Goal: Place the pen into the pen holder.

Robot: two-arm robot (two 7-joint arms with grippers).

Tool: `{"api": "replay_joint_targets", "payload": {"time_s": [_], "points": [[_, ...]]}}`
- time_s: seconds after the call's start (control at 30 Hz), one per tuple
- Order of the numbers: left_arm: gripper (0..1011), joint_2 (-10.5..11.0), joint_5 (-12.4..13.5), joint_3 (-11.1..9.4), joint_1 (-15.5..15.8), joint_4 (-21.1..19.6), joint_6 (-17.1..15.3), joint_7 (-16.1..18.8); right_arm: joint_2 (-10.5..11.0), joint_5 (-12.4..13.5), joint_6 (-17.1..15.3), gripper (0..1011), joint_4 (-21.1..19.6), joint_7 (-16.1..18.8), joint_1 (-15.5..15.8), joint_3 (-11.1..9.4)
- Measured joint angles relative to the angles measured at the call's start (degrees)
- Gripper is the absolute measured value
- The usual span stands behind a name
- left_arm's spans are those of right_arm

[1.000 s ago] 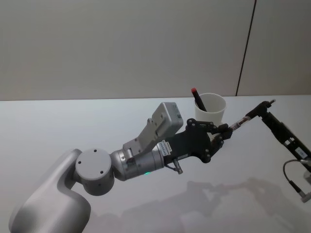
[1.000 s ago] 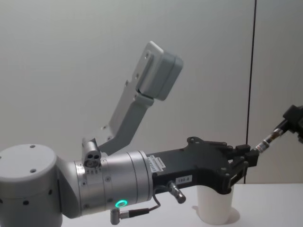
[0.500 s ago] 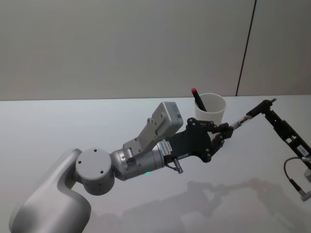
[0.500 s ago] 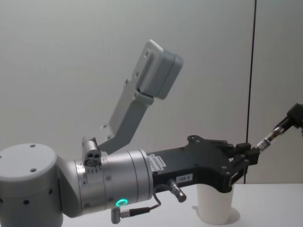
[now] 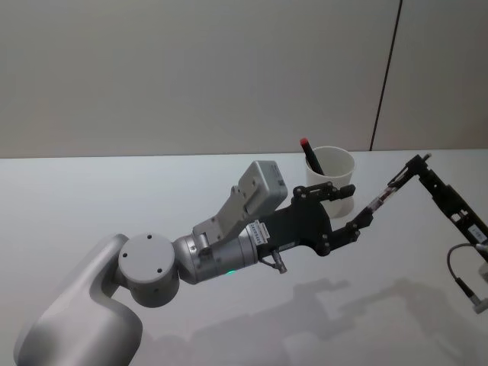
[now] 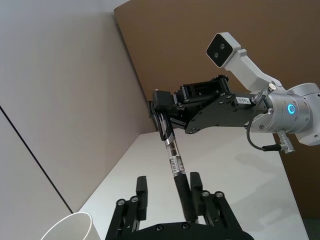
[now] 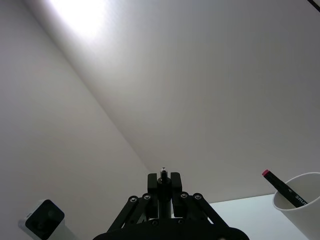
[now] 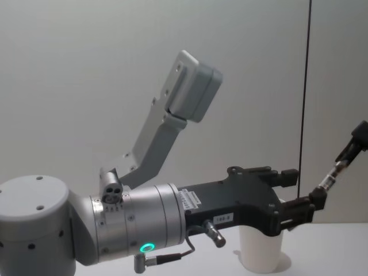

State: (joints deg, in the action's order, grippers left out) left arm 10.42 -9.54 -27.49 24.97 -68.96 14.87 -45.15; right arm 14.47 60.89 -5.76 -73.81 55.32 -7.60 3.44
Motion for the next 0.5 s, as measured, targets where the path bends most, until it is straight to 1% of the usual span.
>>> {"api": "replay_joint_targets", "payload": {"time_s": [0.1,0.17,0.2,0.23,0.27,0.3,0.33,0.4,0.43,0.5], "points": [[593,0.00,0.00,0.00,0.00,0.00,0.00,0.00,0.09,-0.03,0.10,149,-0.08,-0.03,0.01,0.06],[696,0.00,0.00,0.00,0.00,0.00,0.01,0.00,0.20,-0.20,0.24,149,-0.19,-0.05,0.02,0.11],[696,0.00,0.00,0.00,0.01,0.00,0.01,0.00,0.27,-0.24,0.30,149,-0.26,-0.05,0.03,0.13],[737,0.00,0.00,0.00,0.00,0.00,0.01,0.00,0.30,-0.29,0.35,149,-0.29,-0.06,0.04,0.14],[755,0.00,0.00,0.00,0.00,0.00,0.01,0.00,0.32,-0.35,0.41,149,-0.32,-0.07,0.04,0.15],[812,0.00,0.00,0.00,0.01,0.00,0.02,0.00,0.40,-0.48,0.54,149,-0.38,-0.10,0.07,0.17],[812,0.00,0.00,0.00,0.01,0.00,0.02,0.00,0.40,-0.48,0.54,149,-0.38,-0.10,0.07,0.17],[865,0.00,-0.01,0.00,0.01,0.00,0.02,0.00,0.53,-0.72,0.82,149,-0.57,-0.18,0.11,0.21],[916,0.00,-0.02,0.00,0.01,0.00,0.02,0.00,0.57,-0.81,0.91,149,-0.62,-0.19,0.12,0.22],[946,0.00,-0.02,0.00,0.01,0.00,0.02,0.00,0.70,-1.17,1.26,149,-0.76,-0.22,0.15,0.25]]}}
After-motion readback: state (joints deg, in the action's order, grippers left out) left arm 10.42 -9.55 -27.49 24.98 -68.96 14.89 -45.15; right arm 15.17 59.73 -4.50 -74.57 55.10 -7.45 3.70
